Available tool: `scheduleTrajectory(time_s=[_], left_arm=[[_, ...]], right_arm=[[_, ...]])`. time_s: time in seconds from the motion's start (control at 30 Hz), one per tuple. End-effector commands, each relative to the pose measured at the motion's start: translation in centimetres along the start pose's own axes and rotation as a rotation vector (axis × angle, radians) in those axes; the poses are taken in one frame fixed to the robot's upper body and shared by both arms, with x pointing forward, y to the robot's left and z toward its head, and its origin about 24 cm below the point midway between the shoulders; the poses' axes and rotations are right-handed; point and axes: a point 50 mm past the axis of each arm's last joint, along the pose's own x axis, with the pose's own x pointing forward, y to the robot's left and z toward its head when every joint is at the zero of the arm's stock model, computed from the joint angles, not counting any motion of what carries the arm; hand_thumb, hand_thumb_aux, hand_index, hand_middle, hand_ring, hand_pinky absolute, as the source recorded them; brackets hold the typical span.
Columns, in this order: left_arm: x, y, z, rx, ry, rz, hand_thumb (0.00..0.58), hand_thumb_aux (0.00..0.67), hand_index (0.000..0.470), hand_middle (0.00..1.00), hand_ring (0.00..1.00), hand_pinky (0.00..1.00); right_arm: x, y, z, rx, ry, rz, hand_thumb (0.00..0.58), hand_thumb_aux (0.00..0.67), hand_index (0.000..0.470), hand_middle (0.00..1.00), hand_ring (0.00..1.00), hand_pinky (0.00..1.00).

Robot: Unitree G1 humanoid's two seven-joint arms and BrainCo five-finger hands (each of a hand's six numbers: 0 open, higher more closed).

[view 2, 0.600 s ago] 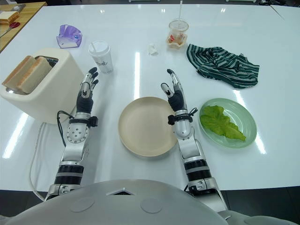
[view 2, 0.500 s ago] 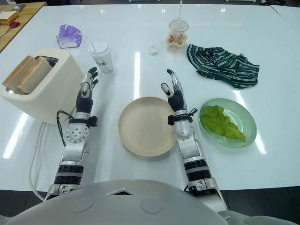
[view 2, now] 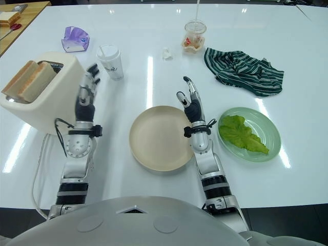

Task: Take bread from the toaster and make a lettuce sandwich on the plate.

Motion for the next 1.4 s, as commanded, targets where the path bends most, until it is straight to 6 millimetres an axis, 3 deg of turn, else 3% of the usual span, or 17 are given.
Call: scheduleTrajectory(time_s=[0.03, 0.13, 0.23, 0.3, 0.37, 0.5, 0.67, 0.9, 1.1, 1.4], left_arm=[[1.5, 4.1, 3.9, 0.111, -0.138, 0.01, 0.0, 0.0, 0.0, 0.0, 0.0, 0.0], [2.0, 8.1, 6.7, 0.268, -0.212, 0.081, 0.0, 0.0, 0.0, 0.0, 0.0, 0.0], [2.2, 9.9, 9.5, 0.336, -0.303, 0.12, 0.0, 0.0, 0.0, 0.0, 0.0, 0.0], [2.1, 11.3, 11.4, 0.504, -0.361, 0.131, 0.0, 0.0, 0.0, 0.0, 0.0, 0.0], [2.2, 14.1, 12.1, 0.694, -0.307, 0.176, 0.0, 0.0, 0.0, 0.0, 0.0, 0.0], [2.1, 19.7, 10.7, 1.165, -0.065, 0.222, 0.0, 0.0, 0.0, 0.0, 0.0, 0.0], [0.8, 24.4, 4.8, 1.278, 0.329, 0.158, 0.0, 0.0, 0.0, 0.0, 0.0, 0.0], [0.2, 23.3, 1.0, 1.568, 0.385, 0.016, 0.0, 0.0, 0.0, 0.0, 0.0, 0.0], [0.2, 22.1, -1.4, 1.55, 0.4, -0.049, 0.0, 0.0, 0.0, 0.0, 0.0, 0.0], [0.2, 22.0, -2.4, 1.585, 0.428, -0.068, 0.0, 0.0, 0.0, 0.0, 0.0, 0.0]], right_arm=[[-0.1, 0.2, -0.2, 0.002, 0.014, 0.007, 0.0, 0.0, 0.0, 0.0, 0.0, 0.0], [-0.1, 0.4, -0.1, 0.005, 0.009, 0.009, 0.0, 0.0, 0.0, 0.0, 0.0, 0.0], [-0.4, 0.3, -0.2, 0.007, 0.013, 0.003, 0.0, 0.0, 0.0, 0.0, 0.0, 0.0], [-0.4, 0.3, -0.1, 0.009, 0.012, 0.003, 0.0, 0.0, 0.0, 0.0, 0.0, 0.0], [-0.4, 0.2, 0.0, 0.009, 0.008, 0.004, 0.0, 0.0, 0.0, 0.0, 0.0, 0.0], [-0.6, 0.0, 0.1, 0.007, 0.008, -0.003, 0.0, 0.0, 0.0, 0.0, 0.0, 0.0], [-0.7, -0.1, 0.1, 0.007, 0.01, -0.011, 0.0, 0.0, 0.0, 0.0, 0.0, 0.0], [-0.7, -0.5, -0.1, 0.0, 0.014, -0.019, 0.0, 0.0, 0.0, 0.0, 0.0, 0.0], [-0.8, -0.3, 0.0, 0.005, 0.013, -0.015, 0.0, 0.0, 0.0, 0.0, 0.0, 0.0], [-1.2, -0.1, 0.1, 0.012, 0.019, -0.015, 0.0, 0.0, 0.0, 0.0, 0.0, 0.0]])
